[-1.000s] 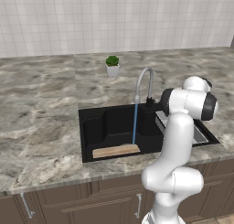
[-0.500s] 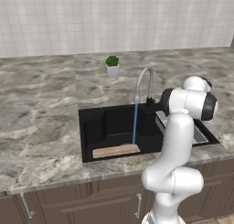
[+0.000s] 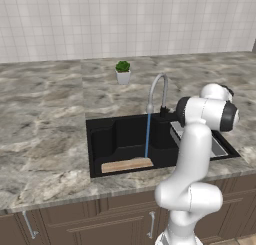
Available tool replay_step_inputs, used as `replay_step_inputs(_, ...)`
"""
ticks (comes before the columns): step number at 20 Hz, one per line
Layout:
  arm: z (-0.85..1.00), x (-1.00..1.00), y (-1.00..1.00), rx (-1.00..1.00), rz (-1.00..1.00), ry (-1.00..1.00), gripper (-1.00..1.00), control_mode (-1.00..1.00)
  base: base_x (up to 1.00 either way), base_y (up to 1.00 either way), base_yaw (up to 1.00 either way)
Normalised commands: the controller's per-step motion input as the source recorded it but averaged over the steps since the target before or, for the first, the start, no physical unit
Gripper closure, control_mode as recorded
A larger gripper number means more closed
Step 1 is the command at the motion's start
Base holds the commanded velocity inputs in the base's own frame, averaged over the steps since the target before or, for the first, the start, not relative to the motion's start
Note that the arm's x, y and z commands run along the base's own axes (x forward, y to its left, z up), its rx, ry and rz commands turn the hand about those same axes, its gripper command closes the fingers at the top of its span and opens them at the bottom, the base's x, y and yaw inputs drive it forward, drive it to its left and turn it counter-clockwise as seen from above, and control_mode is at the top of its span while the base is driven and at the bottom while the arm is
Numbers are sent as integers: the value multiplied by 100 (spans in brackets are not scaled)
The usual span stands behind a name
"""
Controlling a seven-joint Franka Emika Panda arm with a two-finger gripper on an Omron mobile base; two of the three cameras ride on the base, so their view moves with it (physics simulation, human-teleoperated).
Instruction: Turn on the sink faucet with hot water and rinse the cutting board for ten seconds, then turn off the faucet. Push the cutting board to reach the water if necessary.
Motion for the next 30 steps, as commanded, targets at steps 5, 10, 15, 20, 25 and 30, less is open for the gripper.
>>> replay_step_inputs(5, -6, 4, -48, 0, 0, 0, 100, -100, 0, 0, 0)
replay_step_inputs(10, 0, 49, -35, 0, 0, 3, 100, -100, 0, 0, 0)
replay_step_inputs(15, 0, 58, -16, 0, 0, 2, 100, -100, 0, 0, 0)
replay_step_inputs(20, 0, 23, 0, 0, 0, 0, 100, -100, 0, 0, 0)
replay_step_inputs(25, -6, 8, 0, 0, 0, 0, 100, -100, 0, 0, 0)
replay_step_inputs(30, -11, 32, -4, 0, 0, 0, 100, -100, 0, 0, 0)
